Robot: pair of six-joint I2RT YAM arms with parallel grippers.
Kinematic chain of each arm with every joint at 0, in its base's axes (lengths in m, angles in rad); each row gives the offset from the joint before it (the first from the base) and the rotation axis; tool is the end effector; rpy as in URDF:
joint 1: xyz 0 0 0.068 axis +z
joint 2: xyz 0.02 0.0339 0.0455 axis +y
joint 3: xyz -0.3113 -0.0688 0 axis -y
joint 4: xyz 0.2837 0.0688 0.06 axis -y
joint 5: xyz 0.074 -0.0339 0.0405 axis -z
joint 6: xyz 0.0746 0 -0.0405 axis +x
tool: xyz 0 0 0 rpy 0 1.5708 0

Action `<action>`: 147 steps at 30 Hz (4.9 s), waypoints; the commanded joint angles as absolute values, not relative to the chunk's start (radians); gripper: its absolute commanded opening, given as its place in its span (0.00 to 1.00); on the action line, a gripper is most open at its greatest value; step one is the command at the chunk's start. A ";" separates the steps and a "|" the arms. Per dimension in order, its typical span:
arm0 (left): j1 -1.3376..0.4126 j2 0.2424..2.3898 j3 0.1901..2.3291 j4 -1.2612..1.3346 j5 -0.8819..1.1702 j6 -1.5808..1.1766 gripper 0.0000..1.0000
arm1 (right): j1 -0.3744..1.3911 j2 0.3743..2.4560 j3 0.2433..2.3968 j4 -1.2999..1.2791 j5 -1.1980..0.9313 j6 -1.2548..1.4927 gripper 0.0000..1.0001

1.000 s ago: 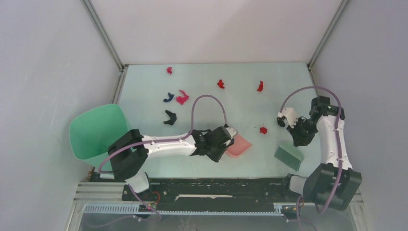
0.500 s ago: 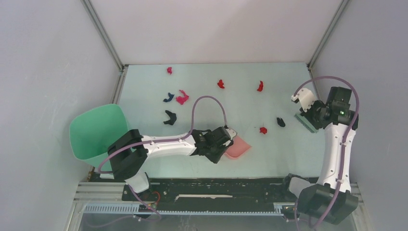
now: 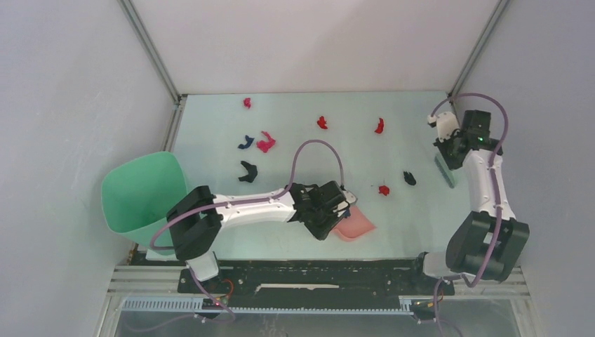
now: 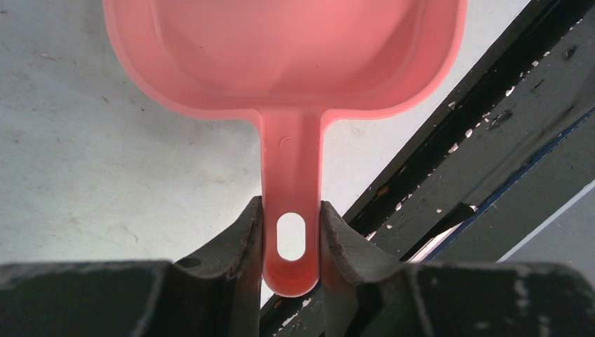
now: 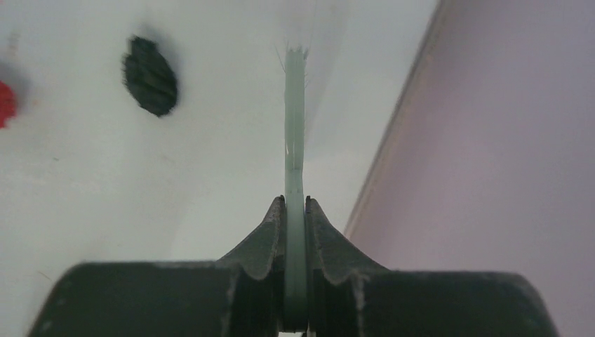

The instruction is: Sweep away the paper scraps from the table

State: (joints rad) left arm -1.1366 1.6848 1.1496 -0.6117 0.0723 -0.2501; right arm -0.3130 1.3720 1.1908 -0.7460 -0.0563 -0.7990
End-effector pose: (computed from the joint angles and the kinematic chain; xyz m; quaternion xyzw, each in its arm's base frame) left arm 0.1596 -0.3571 0.1944 0.4259 0.8793 -0.1615 0.1391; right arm 0.3224 -0.0999 0.3078 -0.2368 0.9183 -0.1442 0.2826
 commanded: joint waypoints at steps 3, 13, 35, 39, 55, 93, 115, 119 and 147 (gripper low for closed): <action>-1.141 1.766 1.244 -0.683 0.070 -0.201 0.00 | -0.117 1.418 1.225 -0.753 -0.114 -0.631 0.00; -1.132 1.857 1.342 -0.703 0.042 -0.226 0.00 | 0.181 1.408 1.221 -1.004 -0.338 -0.482 0.00; -1.177 1.599 1.008 -0.268 -0.054 -0.181 0.60 | -0.037 1.238 1.249 -0.914 -0.591 -0.287 0.00; -1.187 1.571 0.932 -0.140 -0.101 -0.159 0.65 | -0.066 1.232 1.252 -0.888 -0.603 -0.273 0.00; -1.188 1.626 0.935 -0.097 -0.052 -0.159 0.25 | -0.150 1.427 1.417 -0.649 -0.407 -0.337 0.00; -1.189 1.577 0.899 -0.150 -0.030 -0.243 0.01 | 0.258 1.823 1.568 -0.653 0.011 -0.835 0.00; -1.187 1.701 1.061 -0.313 -0.095 -0.378 0.00 | 0.266 1.473 1.358 -1.001 -0.493 -0.393 0.00; -1.187 1.705 1.058 -0.304 -0.095 -0.379 0.00 | 0.261 1.412 1.347 -1.019 -0.484 -0.383 0.00; -1.187 1.339 1.104 -0.562 -0.288 -0.475 0.00 | -0.229 1.080 0.990 -0.703 -0.605 -0.271 0.00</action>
